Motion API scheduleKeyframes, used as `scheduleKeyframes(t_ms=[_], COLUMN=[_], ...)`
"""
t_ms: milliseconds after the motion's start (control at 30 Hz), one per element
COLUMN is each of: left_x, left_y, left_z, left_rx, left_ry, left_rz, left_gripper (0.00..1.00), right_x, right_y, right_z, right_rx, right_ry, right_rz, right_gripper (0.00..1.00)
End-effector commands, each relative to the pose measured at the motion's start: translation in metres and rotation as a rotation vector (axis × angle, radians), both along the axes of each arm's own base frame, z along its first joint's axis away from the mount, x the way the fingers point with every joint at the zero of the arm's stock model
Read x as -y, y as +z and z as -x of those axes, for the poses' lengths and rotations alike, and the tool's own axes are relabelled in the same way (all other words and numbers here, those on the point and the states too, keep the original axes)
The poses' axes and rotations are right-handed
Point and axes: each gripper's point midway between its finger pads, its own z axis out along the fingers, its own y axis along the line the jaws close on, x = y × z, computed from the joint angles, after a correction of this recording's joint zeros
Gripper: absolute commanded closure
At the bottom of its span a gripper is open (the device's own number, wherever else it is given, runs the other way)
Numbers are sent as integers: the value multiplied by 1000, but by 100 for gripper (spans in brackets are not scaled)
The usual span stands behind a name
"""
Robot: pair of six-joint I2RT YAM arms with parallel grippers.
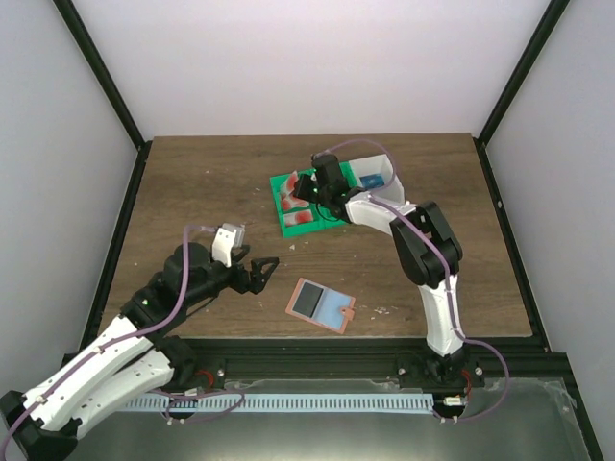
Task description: Take the credit cards out of the card holder
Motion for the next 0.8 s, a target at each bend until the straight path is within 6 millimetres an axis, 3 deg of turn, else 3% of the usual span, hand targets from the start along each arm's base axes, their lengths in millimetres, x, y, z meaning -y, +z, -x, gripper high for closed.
scheduleKeyframes(t_ms=[0, 533, 767], left_x=[0, -1, 0], left_y=[1, 3, 2], left_z=[1, 2, 2], left_rx=[16, 22, 20], left_ry=[-14, -11, -13], left_rz=[-3, 3, 5], left_gripper=[0, 0, 0], right_x=[-5, -4, 0], right_y=[-6, -27, -26], right_z=[-4, -14, -14], right_rx=[-10, -55, -62], right_ry=[-11, -46, -63], right_rz=[19, 75, 95], right_gripper=[100, 91, 84])
